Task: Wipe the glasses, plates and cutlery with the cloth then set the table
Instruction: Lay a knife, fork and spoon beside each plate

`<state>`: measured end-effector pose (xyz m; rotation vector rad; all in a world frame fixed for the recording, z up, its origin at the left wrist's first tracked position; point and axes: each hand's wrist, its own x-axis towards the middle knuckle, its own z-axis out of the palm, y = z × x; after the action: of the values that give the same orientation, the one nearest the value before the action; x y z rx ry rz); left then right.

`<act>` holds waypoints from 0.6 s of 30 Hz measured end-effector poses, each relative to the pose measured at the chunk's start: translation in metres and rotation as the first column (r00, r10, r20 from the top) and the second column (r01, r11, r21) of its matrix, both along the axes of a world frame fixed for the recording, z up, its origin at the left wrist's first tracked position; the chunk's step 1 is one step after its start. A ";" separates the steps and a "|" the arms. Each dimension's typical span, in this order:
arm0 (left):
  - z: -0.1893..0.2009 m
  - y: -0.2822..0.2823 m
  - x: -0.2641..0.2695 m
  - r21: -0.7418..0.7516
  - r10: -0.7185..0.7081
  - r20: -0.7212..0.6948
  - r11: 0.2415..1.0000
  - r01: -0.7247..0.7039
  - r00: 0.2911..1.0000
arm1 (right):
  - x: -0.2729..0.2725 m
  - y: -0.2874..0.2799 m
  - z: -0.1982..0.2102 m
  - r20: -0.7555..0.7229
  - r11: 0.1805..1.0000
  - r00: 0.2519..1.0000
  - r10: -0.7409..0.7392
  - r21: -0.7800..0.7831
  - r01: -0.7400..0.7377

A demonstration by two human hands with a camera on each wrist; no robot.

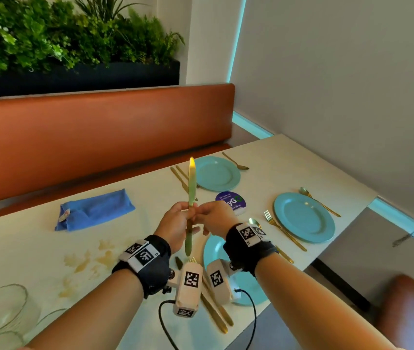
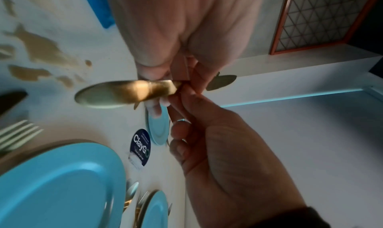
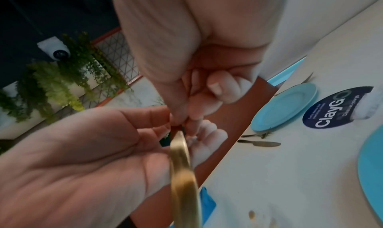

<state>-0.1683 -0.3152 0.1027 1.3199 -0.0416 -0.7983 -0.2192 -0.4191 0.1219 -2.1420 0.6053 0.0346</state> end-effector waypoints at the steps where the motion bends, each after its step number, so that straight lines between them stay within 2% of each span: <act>1: 0.002 -0.007 0.002 -0.006 -0.017 0.005 1.000 0.017 1.000 | 0.001 -0.007 -0.002 0.023 0.999 0.999 -0.029 0.043 0.028; 6: 0.005 -0.044 0.001 -0.019 -0.135 -0.018 0.991 0.134 0.991 | -0.005 -0.046 -0.014 0.082 0.938 0.978 -0.194 0.306 0.160; 10: -0.003 -0.074 0.002 0.034 -0.223 -0.046 0.974 0.225 0.974 | -0.010 -0.086 -0.027 0.020 0.922 0.970 -0.244 0.316 0.225; 12: -0.008 -0.086 0.009 0.104 -0.221 -0.040 0.969 0.224 0.974 | -0.012 -0.112 -0.034 -0.033 0.931 0.965 -0.262 0.257 0.261; 14: -0.015 -0.098 0.020 0.157 -0.180 -0.023 0.971 0.181 0.983 | -0.016 -0.142 -0.038 -0.096 0.951 0.956 -0.278 0.114 0.288; 16: -0.019 -0.110 0.031 0.177 -0.122 -0.018 0.976 0.123 0.992 | -0.021 -0.175 -0.041 -0.185 0.959 0.942 -0.280 -0.096 0.267; 18: -0.022 -0.123 0.041 0.193 -0.096 -0.012 0.976 0.096 0.995 | -0.029 -0.208 -0.049 -0.325 0.931 0.906 -0.273 -0.328 0.162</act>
<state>-0.1276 -0.4380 0.0805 1.5096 -0.0260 -0.9040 -0.2479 -0.6266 0.0729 -2.3585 1.1319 0.2384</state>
